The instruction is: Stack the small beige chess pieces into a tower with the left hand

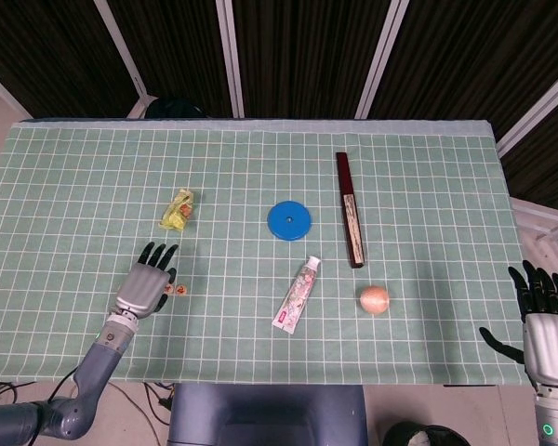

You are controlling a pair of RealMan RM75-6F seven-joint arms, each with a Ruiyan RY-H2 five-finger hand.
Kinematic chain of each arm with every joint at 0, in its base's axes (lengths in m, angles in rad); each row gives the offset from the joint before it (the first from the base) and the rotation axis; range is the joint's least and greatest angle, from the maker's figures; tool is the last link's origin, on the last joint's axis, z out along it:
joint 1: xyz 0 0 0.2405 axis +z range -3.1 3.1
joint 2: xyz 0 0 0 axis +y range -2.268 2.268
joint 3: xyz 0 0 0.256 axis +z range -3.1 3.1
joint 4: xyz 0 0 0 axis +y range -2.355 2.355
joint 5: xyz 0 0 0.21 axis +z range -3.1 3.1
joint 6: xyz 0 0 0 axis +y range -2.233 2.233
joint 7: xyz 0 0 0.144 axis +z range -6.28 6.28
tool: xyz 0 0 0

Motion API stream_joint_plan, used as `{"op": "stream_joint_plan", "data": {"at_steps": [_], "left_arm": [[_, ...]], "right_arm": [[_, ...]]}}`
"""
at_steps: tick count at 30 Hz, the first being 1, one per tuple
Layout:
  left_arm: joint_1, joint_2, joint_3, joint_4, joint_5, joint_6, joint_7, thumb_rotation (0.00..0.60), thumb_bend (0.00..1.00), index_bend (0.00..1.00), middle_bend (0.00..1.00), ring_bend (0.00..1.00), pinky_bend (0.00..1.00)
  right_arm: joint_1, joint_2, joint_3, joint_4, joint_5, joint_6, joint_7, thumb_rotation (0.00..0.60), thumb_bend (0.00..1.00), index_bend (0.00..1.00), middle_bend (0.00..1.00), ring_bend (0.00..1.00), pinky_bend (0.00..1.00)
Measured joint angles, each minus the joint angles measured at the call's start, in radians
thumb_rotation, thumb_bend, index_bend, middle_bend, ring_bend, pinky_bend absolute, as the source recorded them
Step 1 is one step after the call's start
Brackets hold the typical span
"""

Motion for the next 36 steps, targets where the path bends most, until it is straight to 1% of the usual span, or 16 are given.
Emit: {"op": "stream_joint_plan", "data": {"at_steps": [4, 25, 36], "left_arm": [[0.010, 0.001, 0.006, 0.006, 0.011, 0.015, 0.010, 0.600, 0.35, 0.51, 0.00, 0.00, 0.00], [0.019, -0.030, 0.010, 0.055, 0.001, 0.008, 0.059, 0.600, 0.35, 0.49, 0.00, 0.00, 0.00], [0.019, -0.033, 0.006, 0.052, 0.003, 0.009, 0.084, 0.600, 0.35, 0.49, 0.00, 0.00, 0.00]], "right_arm": [[0.000, 0.000, 0.000, 0.000, 0.000, -0.001, 0.000, 0.600, 0.23, 0.08, 0.01, 0.00, 0.00], [0.000, 0.001, 0.000, -0.004, 0.005, -0.003, 0.002, 0.600, 0.23, 0.08, 0.01, 0.00, 0.00], [-0.001, 0.005, 0.003, -0.015, 0.020, -0.012, 0.004, 0.600, 0.23, 0.08, 0.01, 0.00, 0.00]]}}
